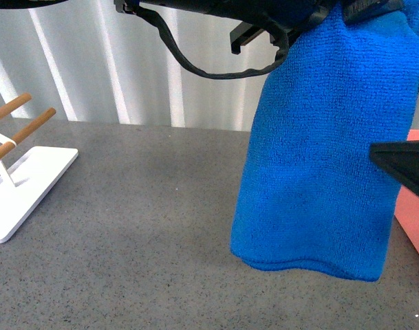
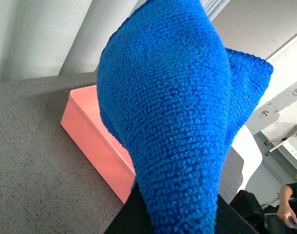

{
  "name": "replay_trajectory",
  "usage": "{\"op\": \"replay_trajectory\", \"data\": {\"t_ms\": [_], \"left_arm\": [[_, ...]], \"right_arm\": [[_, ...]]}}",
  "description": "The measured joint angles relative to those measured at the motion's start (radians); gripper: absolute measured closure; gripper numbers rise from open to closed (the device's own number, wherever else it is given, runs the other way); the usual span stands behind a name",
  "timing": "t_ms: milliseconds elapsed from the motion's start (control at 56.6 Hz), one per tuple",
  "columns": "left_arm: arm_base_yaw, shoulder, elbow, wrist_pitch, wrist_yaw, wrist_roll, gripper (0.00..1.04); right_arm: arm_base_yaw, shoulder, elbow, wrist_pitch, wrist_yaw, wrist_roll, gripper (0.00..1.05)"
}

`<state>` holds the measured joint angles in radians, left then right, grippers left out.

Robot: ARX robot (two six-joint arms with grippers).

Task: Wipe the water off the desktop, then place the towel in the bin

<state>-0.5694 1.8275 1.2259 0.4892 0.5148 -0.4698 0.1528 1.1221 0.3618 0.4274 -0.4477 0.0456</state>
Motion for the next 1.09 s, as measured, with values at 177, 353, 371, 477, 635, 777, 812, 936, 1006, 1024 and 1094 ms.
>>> {"op": "replay_trajectory", "data": {"t_ms": [177, 353, 371, 477, 635, 777, 812, 936, 1006, 1024, 1094], "left_arm": [[-0.014, -0.005, 0.000, 0.000, 0.000, -0.011, 0.97], [-0.022, -0.008, 0.000, -0.005, -0.008, -0.030, 0.97], [-0.022, -0.009, 0.000, -0.006, -0.008, -0.030, 0.97], [-0.022, -0.016, 0.001, -0.011, -0.011, -0.030, 0.97], [-0.022, -0.019, 0.001, -0.014, -0.012, -0.030, 0.97], [-0.022, -0.020, 0.001, -0.014, -0.011, -0.032, 0.97], [-0.022, -0.020, 0.001, -0.015, -0.011, -0.032, 0.97], [-0.022, -0.023, 0.001, -0.026, -0.011, -0.032, 0.97], [-0.022, -0.024, 0.001, -0.029, -0.011, -0.036, 0.97], [-0.022, -0.024, 0.001, -0.029, -0.011, -0.037, 0.97], [-0.022, -0.028, 0.001, -0.029, -0.011, -0.037, 0.97]], "right_arm": [[0.056, 0.088, -0.011, 0.096, -0.039, -0.062, 0.07], [0.071, 0.202, -0.013, 0.218, -0.096, -0.142, 0.07], [0.070, 0.211, -0.013, 0.224, -0.095, -0.143, 0.07], [0.068, 0.225, -0.006, 0.239, -0.101, -0.146, 0.27], [0.068, 0.214, -0.002, 0.242, -0.101, -0.147, 0.50], [0.062, 0.212, -0.003, 0.260, -0.108, -0.138, 0.70], [0.060, 0.211, -0.004, 0.262, -0.109, -0.136, 0.75], [0.046, 0.206, -0.007, 0.268, -0.115, -0.128, 0.95], [0.035, 0.201, -0.008, 0.271, -0.123, -0.119, 1.01], [0.035, 0.200, -0.008, 0.271, -0.123, -0.117, 1.01], [0.031, 0.189, -0.008, 0.269, -0.123, -0.114, 1.01]]}}
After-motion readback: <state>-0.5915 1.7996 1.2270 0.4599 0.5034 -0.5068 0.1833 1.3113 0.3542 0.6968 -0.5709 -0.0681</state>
